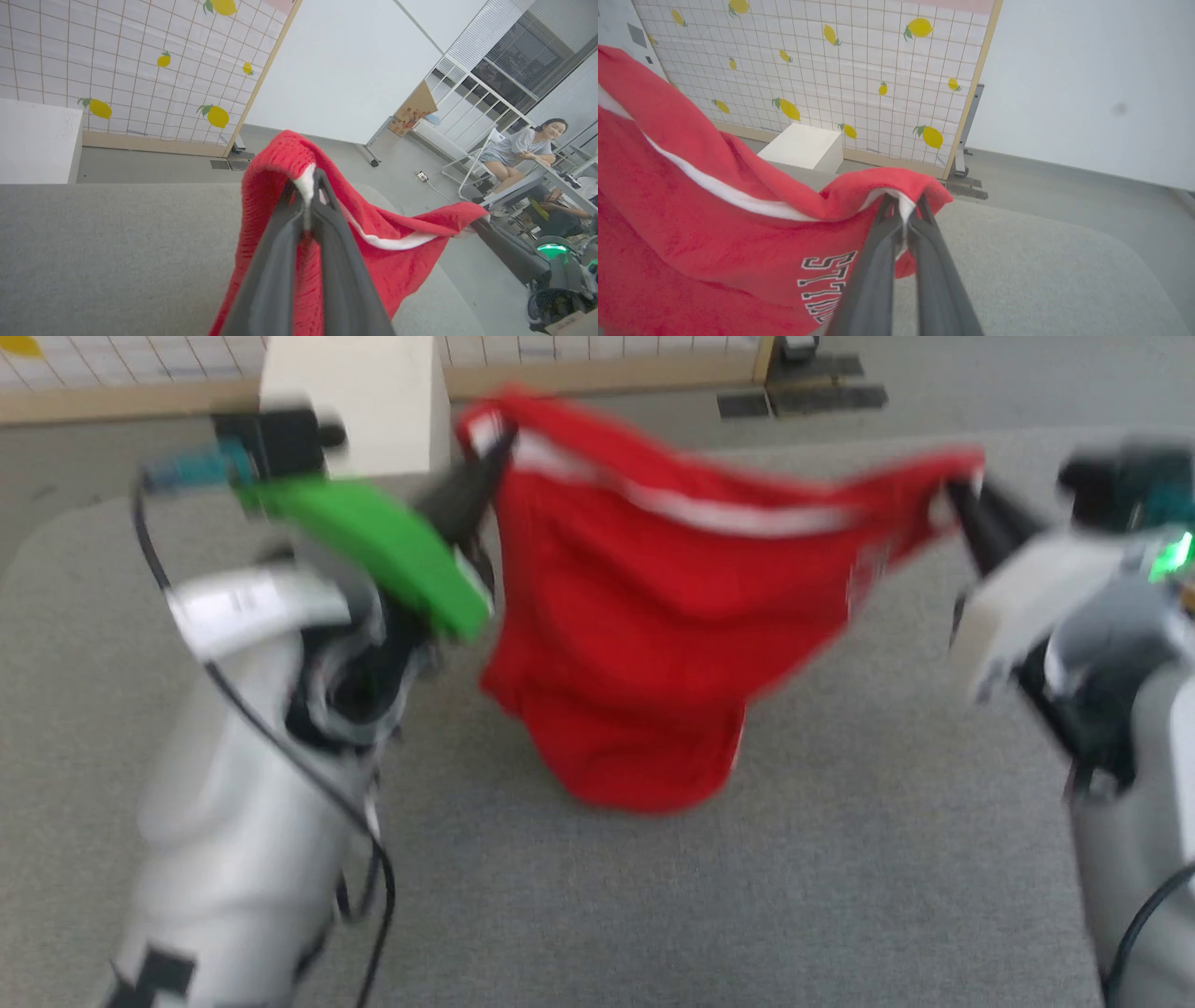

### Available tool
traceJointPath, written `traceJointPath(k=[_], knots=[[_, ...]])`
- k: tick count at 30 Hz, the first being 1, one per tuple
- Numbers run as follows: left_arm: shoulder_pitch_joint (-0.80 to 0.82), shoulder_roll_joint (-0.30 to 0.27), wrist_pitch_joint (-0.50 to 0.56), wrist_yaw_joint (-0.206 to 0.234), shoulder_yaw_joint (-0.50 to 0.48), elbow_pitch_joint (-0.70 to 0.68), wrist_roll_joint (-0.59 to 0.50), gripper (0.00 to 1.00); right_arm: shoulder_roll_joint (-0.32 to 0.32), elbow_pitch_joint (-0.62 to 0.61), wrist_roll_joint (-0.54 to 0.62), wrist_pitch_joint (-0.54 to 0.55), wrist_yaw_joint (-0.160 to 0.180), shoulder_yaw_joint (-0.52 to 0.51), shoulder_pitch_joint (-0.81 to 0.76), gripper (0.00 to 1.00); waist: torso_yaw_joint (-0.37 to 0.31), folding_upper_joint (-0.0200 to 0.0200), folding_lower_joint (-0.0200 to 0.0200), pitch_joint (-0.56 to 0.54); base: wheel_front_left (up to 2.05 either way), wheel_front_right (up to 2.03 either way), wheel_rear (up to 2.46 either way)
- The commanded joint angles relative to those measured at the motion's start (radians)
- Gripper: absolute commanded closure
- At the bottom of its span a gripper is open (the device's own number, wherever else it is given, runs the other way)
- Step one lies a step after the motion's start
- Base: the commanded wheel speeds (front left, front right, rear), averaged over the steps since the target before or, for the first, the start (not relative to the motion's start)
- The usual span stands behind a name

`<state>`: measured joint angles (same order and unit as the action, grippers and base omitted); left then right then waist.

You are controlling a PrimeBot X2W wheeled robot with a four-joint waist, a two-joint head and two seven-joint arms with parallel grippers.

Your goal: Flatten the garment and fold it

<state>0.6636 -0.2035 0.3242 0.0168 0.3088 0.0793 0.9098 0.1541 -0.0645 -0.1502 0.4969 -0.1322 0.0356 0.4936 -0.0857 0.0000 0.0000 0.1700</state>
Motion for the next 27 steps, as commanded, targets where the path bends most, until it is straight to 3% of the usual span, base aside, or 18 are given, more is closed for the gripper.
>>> traceJointPath(k=[1, 7, 12, 16, 21, 27], knots=[[0.074, -0.008, -0.005, -0.008, -0.007, 0.023, -0.02, 1.0, 0.012, 0.025, -0.011, 0.001, 0.002, 0.01, 0.07, 1.0, -0.011, 0.0, 0.0, 0.112, 0.0, 0.0, 0.0], [0.379, -0.024, -0.081, -0.012, -0.018, 0.155, -0.137, 1.0, 0.054, 0.156, -0.046, -0.044, 0.002, 0.06, 0.403, 1.0, -0.027, 0.0, 0.0, 0.261, 0.0, 0.0, 0.0], [0.59, -0.018, -0.217, -0.002, -0.082, 0.235, -0.18, 1.0, 0.052, 0.254, 0.011, -0.16, 0.002, 0.043, 0.644, 1.0, -0.043, 0.0, 0.0, 0.342, 0.0, 0.0, 0.0], [0.679, -0.007, -0.317, -0.015, -0.122, 0.287, -0.18, 1.0, 0.035, 0.325, 0.057, -0.256, 0.002, 0.022, 0.752, 1.0, -0.044, 0.0, 0.0, 0.37, 0.0, 0.0, 0.0], [0.654, -0.009, -0.345, -0.062, -0.119, 0.345, -0.164, 1.0, 0.024, 0.406, 0.054, -0.307, 0.002, 0.038, 0.73, 1.0, -0.034, 0.0, 0.0, 0.373, 0.0, 0.0, 0.0], [0.41, -0.058, -0.3, -0.113, -0.015, 0.38, -0.194, 1.0, 0.05, 0.47, -0.035, -0.273, 0.002, 0.136, 0.525, 1.0, -0.016, 0.0, 0.0, 0.318, 0.0, 0.0, 0.0]])
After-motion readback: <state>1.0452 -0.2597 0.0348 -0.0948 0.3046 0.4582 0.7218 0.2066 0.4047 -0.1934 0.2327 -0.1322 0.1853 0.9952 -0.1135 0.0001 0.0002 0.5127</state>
